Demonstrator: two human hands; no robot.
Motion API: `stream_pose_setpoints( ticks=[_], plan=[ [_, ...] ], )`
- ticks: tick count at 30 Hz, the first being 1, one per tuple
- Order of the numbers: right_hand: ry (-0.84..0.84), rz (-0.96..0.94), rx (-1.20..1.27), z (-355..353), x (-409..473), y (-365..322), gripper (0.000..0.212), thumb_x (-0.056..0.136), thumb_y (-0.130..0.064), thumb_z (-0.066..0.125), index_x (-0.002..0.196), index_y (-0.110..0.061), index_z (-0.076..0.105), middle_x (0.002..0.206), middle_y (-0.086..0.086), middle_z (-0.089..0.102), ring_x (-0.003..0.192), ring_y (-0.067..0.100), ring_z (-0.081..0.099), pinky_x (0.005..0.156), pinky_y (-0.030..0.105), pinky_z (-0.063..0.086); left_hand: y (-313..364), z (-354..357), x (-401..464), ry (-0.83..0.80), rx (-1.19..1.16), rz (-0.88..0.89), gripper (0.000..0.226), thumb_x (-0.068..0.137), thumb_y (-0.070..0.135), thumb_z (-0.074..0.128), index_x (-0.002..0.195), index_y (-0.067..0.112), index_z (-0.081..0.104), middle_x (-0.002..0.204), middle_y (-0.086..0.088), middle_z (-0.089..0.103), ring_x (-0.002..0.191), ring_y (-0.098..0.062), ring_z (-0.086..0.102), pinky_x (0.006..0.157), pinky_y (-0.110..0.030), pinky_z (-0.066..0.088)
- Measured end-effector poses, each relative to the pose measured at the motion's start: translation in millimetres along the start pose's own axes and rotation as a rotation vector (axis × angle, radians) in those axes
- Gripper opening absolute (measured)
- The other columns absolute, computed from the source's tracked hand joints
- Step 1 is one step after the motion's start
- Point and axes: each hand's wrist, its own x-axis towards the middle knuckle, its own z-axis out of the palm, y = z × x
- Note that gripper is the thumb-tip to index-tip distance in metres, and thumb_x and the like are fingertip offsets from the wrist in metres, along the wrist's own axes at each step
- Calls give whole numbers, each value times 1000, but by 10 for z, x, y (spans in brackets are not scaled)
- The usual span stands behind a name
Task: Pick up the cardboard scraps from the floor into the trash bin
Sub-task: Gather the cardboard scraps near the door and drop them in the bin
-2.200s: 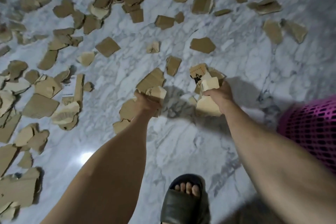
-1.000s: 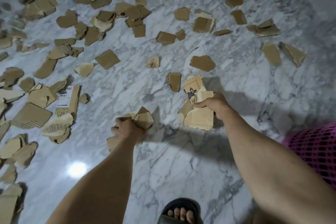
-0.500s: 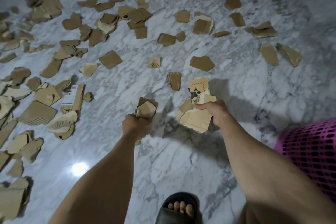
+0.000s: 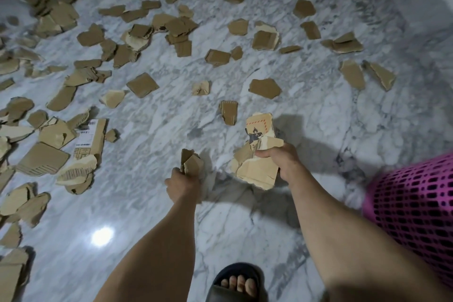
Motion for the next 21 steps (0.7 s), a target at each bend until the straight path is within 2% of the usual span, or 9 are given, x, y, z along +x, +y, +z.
stream_pose_setpoints(
  ticks=[3, 5, 7, 10, 12, 13, 15, 18, 21],
  plan=[
    [-3, -16, 31, -150, -120, -134, 34, 63, 7, 86, 82, -16, 69, 83, 6, 74, 71, 24, 69, 64, 31, 56, 220, -86, -160, -120, 6, 145, 40, 79, 23, 71, 106, 15, 44, 93, -10, 60, 89, -37, 62, 76, -42, 54],
    [28, -23, 40, -268, -151, -260, 35, 62, 7, 86, 82, -15, 68, 86, 6, 74, 75, 24, 70, 71, 35, 58, 499, -194, -247, -227, -41, 194, 61, 73, 23, 77, 120, 18, 38, 96, -8, 61, 91, -35, 63, 74, -39, 53],
    [83, -35, 49, -366, -93, -423, 37, 59, 5, 88, 86, -13, 70, 94, 8, 75, 83, 25, 70, 78, 35, 58, 840, -270, -217, -321, -168, 162, 72, 67, 22, 80, 128, 18, 41, 104, -8, 63, 99, -34, 64, 81, -38, 55],
    [130, -96, 22, -422, 175, -755, 39, 63, 1, 89, 98, -10, 72, 95, 3, 71, 83, 20, 64, 58, 17, 50, 1397, -199, -12, -337, -86, 231, 46, 72, 19, 84, 113, 8, 67, 98, -8, 68, 95, -28, 65, 80, -35, 56],
    [134, -135, -44, -405, 460, -937, 42, 65, -3, 89, 103, -11, 72, 94, 1, 69, 84, 16, 62, 47, 8, 42, 1750, -14, 181, -341, 18, 250, 43, 74, 24, 84, 111, 8, 68, 106, -9, 66, 105, -28, 61, 90, -37, 54],
    [129, -152, -75, -377, 615, -1024, 43, 65, -4, 90, 104, -10, 73, 95, 0, 70, 84, 15, 63, 49, 8, 43, 1912, 103, 286, -320, 94, 255, 47, 75, 30, 82, 115, 11, 66, 116, -10, 62, 116, -29, 54, 98, -39, 49],
    [132, -177, -152, -294, 952, -1197, 49, 62, -6, 92, 108, -9, 74, 101, 1, 74, 89, 15, 67, 67, 18, 53, 2192, 297, 425, -281, 291, 270, 57, 75, 38, 80, 124, 17, 61, 131, -9, 44, 129, -32, 36, 108, -43, 38],
    [62, -163, -381, -154, 1437, -1430, 61, 60, -5, 92, 116, -8, 68, 113, 5, 73, 100, 20, 67, 84, 28, 54, 2358, 584, 546, -307, 423, 333, 65, 73, 32, 82, 132, 21, 57, 136, -8, 30, 127, -34, 29, 106, -45, 39],
    [-36, -154, -751, -52, 1820, -1598, 88, 62, -12, 91, 140, -14, 51, 135, 9, 61, 120, 27, 57, 98, 35, 49, 2335, 820, 621, -231, 466, 378, 49, 83, 24, 73, 129, 17, 58, 136, -9, 25, 122, -35, 32, 100, -45, 42]
  ],
)
